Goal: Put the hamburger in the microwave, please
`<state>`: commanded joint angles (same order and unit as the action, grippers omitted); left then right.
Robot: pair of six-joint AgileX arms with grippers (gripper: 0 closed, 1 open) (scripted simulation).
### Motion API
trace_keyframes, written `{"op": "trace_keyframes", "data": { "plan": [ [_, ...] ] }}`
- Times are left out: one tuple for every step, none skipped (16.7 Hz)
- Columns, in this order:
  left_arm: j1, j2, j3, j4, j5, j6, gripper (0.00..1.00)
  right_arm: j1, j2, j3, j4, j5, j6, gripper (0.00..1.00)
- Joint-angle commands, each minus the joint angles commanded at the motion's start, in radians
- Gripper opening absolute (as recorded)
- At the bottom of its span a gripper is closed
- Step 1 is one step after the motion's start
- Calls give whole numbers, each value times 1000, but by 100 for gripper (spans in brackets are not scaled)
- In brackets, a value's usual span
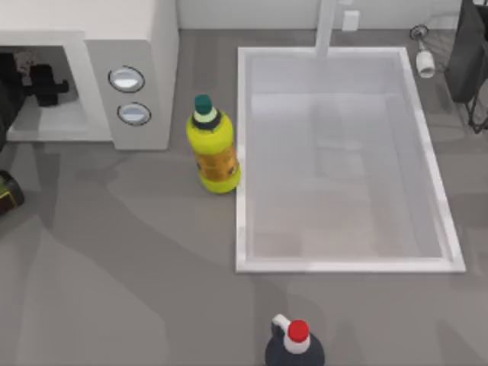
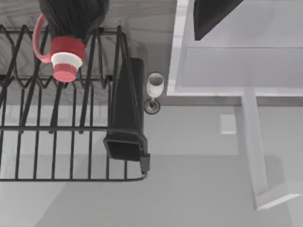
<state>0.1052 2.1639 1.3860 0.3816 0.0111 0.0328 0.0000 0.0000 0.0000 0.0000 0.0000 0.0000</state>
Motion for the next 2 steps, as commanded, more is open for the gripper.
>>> {"op": "trace_keyframes", "data": {
  "plan": [
    [0,0,0,1,0,0,100,0,0,0,0,0,0,100],
    [0,0,0,1,0,0,100,0,0,0,0,0,0,100]
  ]
}}
